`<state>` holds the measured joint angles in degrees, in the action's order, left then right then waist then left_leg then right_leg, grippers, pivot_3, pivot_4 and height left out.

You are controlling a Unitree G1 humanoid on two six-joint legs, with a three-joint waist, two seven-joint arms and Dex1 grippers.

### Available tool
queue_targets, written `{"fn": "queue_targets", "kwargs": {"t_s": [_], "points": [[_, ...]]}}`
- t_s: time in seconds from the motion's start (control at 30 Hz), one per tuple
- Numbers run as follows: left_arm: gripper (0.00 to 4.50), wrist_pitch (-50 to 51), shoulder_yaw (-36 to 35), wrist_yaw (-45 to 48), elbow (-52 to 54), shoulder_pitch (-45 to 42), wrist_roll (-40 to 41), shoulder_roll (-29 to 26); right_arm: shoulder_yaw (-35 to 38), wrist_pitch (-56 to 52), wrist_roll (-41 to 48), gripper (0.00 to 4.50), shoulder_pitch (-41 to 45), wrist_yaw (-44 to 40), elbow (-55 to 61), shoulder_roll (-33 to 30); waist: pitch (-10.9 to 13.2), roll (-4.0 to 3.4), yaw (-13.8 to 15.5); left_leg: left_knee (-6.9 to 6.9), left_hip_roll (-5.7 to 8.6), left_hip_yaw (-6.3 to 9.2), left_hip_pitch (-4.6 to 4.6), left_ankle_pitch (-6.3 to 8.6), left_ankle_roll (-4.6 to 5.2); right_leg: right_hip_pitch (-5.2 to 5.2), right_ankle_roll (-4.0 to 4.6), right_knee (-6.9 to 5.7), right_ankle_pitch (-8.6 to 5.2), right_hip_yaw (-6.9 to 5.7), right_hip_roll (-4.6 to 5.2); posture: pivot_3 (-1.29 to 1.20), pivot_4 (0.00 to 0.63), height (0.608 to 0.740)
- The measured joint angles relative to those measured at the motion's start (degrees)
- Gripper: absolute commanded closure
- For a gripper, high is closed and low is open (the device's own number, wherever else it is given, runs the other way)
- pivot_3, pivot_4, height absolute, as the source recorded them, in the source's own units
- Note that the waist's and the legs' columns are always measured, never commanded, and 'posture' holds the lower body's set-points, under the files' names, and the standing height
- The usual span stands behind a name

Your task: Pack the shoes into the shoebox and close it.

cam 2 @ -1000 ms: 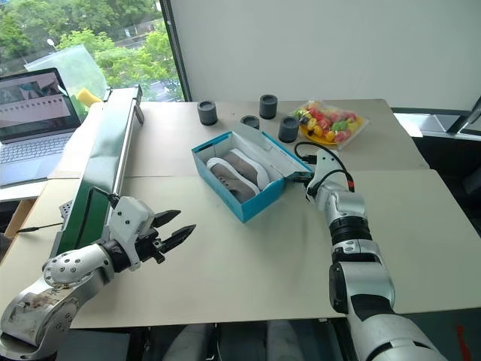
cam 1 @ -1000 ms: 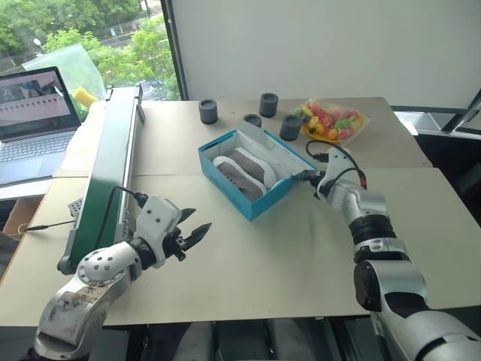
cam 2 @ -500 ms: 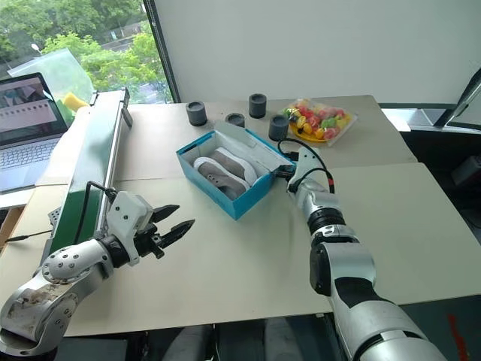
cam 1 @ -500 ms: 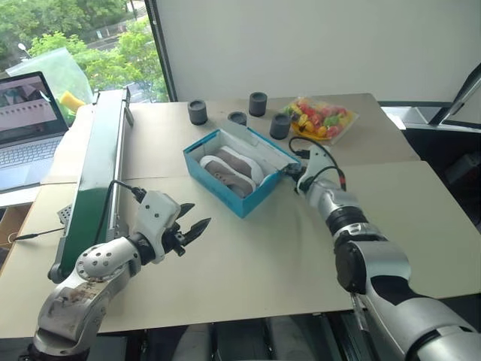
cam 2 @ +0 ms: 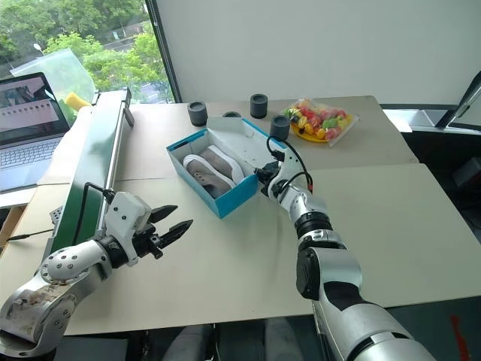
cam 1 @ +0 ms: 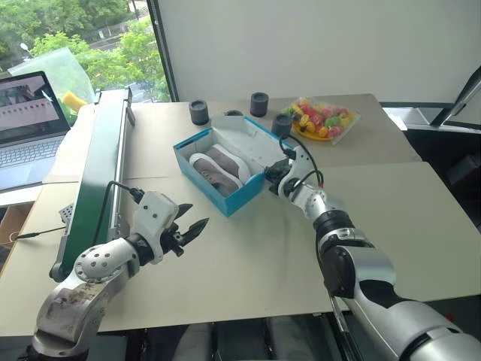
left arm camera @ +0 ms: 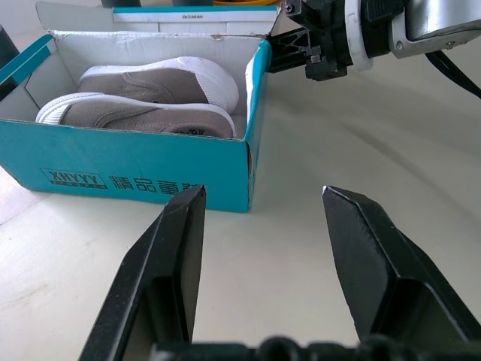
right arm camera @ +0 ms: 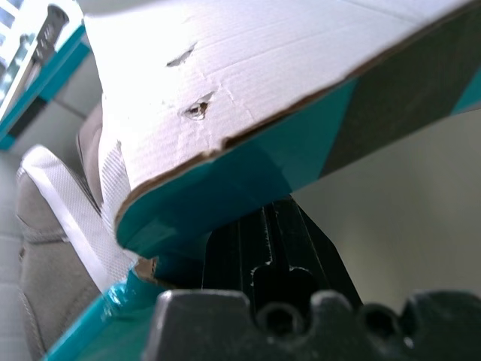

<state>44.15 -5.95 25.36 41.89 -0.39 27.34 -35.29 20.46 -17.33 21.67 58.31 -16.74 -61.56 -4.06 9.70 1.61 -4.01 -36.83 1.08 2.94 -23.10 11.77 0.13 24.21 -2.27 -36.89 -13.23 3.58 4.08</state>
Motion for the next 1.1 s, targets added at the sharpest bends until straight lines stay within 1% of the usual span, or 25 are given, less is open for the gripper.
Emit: {"fn": "queue_targets", "kwargs": {"t_s": [0.13,0.23,0.47,0.5,0.57,0.6,0.67,0.8,1.0,1.1], "points": [[1.90,0.00,0.00,0.04,-0.02,-0.04,0.00,-0.01,2.27,4.59,1.33,4.47,-0.55,0.61,-0.03,1.52,0.00,0.00,-0.02,0.00,0.00,0.00,-0.01,0.00,0.00,0.02,0.00,0.00,0.00,0.00,0.01,0.00,0.150,0.740],[1.90,0.01,0.00,0.13,-0.03,-0.08,0.00,-0.10,3.75,6.85,2.81,4.47,-0.61,-0.47,0.56,2.53,0.01,-0.01,-0.05,0.00,-0.01,0.01,-0.02,0.00,0.00,0.03,0.00,0.00,0.00,0.00,0.00,0.00,0.150,0.740],[1.90,0.72,-0.08,0.27,-0.03,-0.08,0.02,-0.37,5.60,9.81,7.33,4.47,-0.88,-7.20,5.39,4.95,0.01,-0.02,-0.09,0.01,-0.02,0.03,-0.01,0.00,0.00,0.04,0.00,-0.01,0.00,0.01,0.00,0.00,0.150,0.740],[1.90,0.96,-0.14,0.31,-0.03,-0.10,0.05,-0.40,5.36,9.68,8.70,4.47,-1.57,-10.54,7.39,5.67,0.02,-0.03,-0.09,0.02,-0.03,0.04,0.00,0.00,0.00,0.04,0.00,-0.02,0.00,0.01,-0.01,0.00,0.150,0.740],[1.90,1.11,-0.40,0.38,-0.03,-0.16,0.06,-0.49,4.22,7.95,10.39,4.47,-3.38,-16.34,11.81,6.61,0.02,-0.04,-0.06,0.04,-0.04,0.06,-0.02,0.00,0.00,0.06,0.00,-0.02,0.00,0.01,-0.01,0.00,0.150,0.740],[1.90,1.18,-0.69,0.41,-0.03,-0.22,0.09,-0.54,2.69,6.54,11.21,4.47,-4.71,-20.05,14.97,7.03,0.02,-0.04,-0.09,0.04,-0.04,0.07,-0.02,0.01,0.00,0.07,0.00,-0.02,0.00,0.01,-0.01,0.00,0.150,0.740],[1.90,1.36,-1.06,0.43,-0.03,-0.37,0.20,-0.66,-0.03,4.45,11.43,4.47,-6.43,-24.88,19.89,7.29,0.02,-0.04,-0.07,0.04,-0.04,0.08,-0.01,0.01,-0.01,0.08,-0.01,-0.04,0.00,0.02,0.01,0.00,0.150,0.740],[1.90,2.25,-1.55,0.42,-0.03,-0.45,0.70,-0.78,-6.52,2.04,10.74,4.47,-8.04,-31.30,26.32,6.77,0.02,-0.04,-0.05,0.04,-0.04,0.09,0.08,0.01,-0.01,0.05,0.00,-0.11,0.00,0.02,0.01,0.00,0.150,0.740],[1.90,2.52,-1.84,0.20,-0.02,-0.45,1.12,-0.78,-11.43,1.82,7.73,4.47,-9.14,-32.92,27.29,5.50,0.02,-0.04,0.06,0.04,-0.02,0.09,0.11,0.01,-0.02,0.03,0.00,-0.10,0.00,0.02,0.03,0.00,0.150,0.740],[1.90,2.74,-2.04,-0.12,0.01,-0.45,1.29,-0.78,-14.77,2.03,3.94,4.47,-9.53,-32.74,27.29,4.15,0.02,-0.04,0.08,0.04,-0.02,0.09,0.10,0.01,-0.02,0.05,0.00,-0.10,0.00,0.02,0.03,0.00,0.150,0.740]]}}
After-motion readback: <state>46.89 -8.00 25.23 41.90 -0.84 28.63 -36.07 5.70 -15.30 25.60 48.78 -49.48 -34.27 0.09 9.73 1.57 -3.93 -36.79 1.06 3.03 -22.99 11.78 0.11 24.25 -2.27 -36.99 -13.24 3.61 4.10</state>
